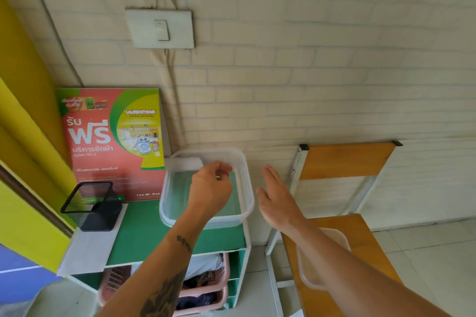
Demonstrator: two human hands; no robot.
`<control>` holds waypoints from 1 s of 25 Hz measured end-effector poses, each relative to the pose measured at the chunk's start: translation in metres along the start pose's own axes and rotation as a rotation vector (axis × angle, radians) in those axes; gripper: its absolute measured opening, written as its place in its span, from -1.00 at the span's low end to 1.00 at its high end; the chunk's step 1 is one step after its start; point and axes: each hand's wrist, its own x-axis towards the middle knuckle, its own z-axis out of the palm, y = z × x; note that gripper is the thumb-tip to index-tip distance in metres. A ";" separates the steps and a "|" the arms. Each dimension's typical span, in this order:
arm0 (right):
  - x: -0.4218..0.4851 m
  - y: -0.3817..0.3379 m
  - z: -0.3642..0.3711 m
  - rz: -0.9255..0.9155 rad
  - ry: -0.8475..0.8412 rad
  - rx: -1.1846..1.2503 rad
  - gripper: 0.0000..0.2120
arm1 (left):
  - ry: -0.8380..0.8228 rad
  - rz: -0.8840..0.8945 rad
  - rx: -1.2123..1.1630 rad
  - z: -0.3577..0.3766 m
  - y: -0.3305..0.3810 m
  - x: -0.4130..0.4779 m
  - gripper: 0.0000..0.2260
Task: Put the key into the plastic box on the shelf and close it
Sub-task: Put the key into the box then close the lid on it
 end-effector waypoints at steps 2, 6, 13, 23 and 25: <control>-0.012 0.028 -0.023 0.029 0.013 0.002 -0.43 | 0.012 0.009 -0.023 0.023 0.017 -0.012 -0.70; -0.039 0.102 -0.069 0.108 -0.022 0.000 -0.45 | 0.031 0.029 -0.072 0.095 0.043 -0.047 -0.69; -0.080 0.242 -0.124 0.292 -0.135 -0.017 -0.48 | -0.134 -0.235 -0.028 0.238 0.049 -0.093 -0.70; -0.089 0.378 -0.083 0.465 -0.279 -0.067 -0.54 | -0.386 -0.350 0.278 0.362 -0.046 -0.111 -0.61; -0.083 0.407 -0.060 0.497 -0.306 -0.068 -0.57 | -0.424 -0.341 0.329 0.388 -0.078 -0.101 -0.56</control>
